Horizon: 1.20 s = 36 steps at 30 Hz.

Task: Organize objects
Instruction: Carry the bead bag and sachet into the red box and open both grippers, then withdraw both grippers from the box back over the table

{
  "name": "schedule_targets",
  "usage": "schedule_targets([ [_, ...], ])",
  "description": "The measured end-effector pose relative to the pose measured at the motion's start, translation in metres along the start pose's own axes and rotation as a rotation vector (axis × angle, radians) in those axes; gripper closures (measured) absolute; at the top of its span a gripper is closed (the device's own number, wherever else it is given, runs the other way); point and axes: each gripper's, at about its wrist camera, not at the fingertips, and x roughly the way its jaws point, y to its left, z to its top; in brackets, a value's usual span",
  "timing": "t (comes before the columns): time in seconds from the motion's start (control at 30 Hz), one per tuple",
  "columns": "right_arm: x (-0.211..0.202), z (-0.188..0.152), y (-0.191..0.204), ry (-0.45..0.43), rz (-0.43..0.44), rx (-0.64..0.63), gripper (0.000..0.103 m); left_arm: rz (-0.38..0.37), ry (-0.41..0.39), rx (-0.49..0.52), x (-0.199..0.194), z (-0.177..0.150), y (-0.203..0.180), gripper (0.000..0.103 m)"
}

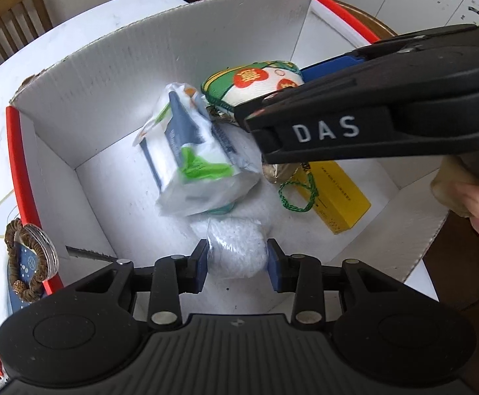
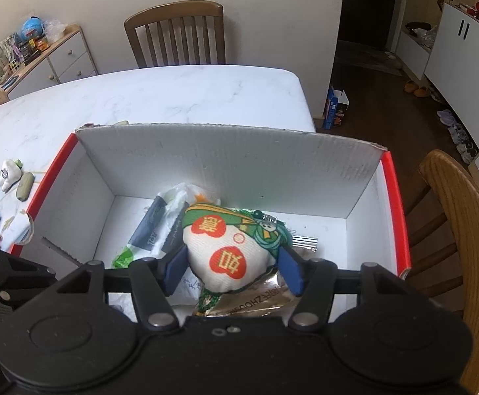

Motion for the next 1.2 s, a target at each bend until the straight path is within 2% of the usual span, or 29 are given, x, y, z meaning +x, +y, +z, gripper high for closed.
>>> schedule_targets([
  [0.07, 0.000, -0.001, -0.001, -0.001, 0.001, 0.003, 0.042, 0.001, 0.001, -0.009, 0.000, 0.000, 0.001, 0.065],
  [0.2, -0.003, 0.000, -0.001, -0.001, 0.000, -0.009, 0.040, -0.002, -0.016, -0.030, -0.003, -0.001, 0.002, 0.049],
  [0.53, -0.023, -0.005, -0.006, -0.022, 0.021, -0.013, 0.031, -0.007, -0.104, -0.044, -0.028, -0.010, 0.002, 0.049],
  [0.8, -0.053, -0.010, -0.005, -0.058, 0.040, -0.005, 0.029, 0.002, -0.205, -0.055, -0.059, -0.021, 0.004, 0.049],
  [1.1, -0.089, -0.014, 0.009, -0.107, 0.055, -0.017, 0.029, -0.009, -0.295, -0.081, -0.103, -0.043, 0.024, 0.049],
  [1.2, -0.101, -0.015, 0.017, -0.128, 0.067, -0.017, 0.026, -0.011, -0.324, -0.077, -0.116, -0.051, 0.031, 0.049],
])
